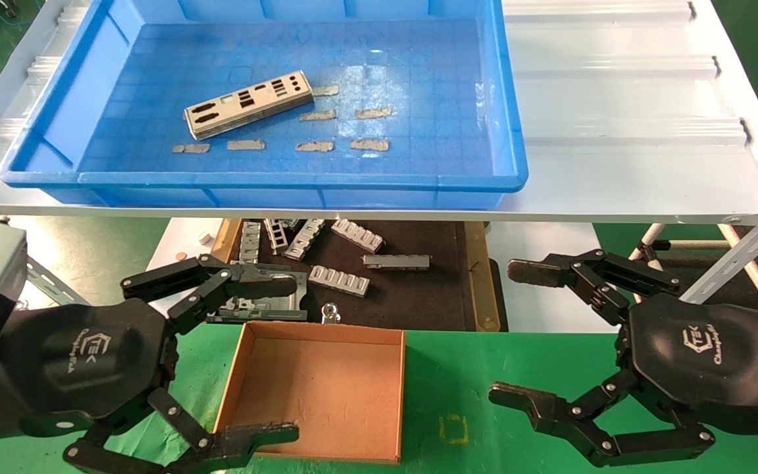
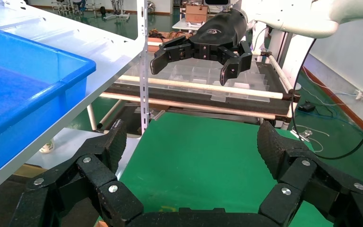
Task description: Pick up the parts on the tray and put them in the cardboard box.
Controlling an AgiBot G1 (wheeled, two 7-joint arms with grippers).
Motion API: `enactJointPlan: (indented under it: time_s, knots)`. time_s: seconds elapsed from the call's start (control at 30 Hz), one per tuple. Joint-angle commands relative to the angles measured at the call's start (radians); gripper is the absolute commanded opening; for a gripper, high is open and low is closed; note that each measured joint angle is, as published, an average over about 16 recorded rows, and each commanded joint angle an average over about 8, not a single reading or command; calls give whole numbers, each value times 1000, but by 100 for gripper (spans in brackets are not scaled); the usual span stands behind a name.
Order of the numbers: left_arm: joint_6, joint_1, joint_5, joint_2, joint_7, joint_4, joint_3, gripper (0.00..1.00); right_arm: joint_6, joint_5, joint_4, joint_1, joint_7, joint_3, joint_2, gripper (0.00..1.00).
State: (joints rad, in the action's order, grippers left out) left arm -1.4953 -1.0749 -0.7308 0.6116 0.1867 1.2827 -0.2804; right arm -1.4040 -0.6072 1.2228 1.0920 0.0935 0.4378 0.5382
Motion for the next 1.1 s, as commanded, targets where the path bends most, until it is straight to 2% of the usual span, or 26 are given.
enactJointPlan:
  time_s: [0.03,0.53,0.57,0.8,0.83,0.97,1.1]
  knots:
    - [0,0,0,0,0,0,0,100,0,0,0,0,0,0,0,100]
    - [0,0,0,0,0,0,0,100,0,0,0,0,0,0,0,100]
    - [0,0,0,0,0,0,0,100,0,0,0,0,0,0,0,94]
    - [11,-3,-3,2,0,-5,2,100,0,0,0,0,0,0,0,7]
    - [19,-7,-5,5,1,-10,2,100,0,0,0,0,0,0,0,1]
    - [74,-39,-26,27,9,-44,3,100,0,0,0,0,0,0,0,0]
    - [146,-114,-77,73,17,-114,-9,100,0,0,0,0,0,0,0,0]
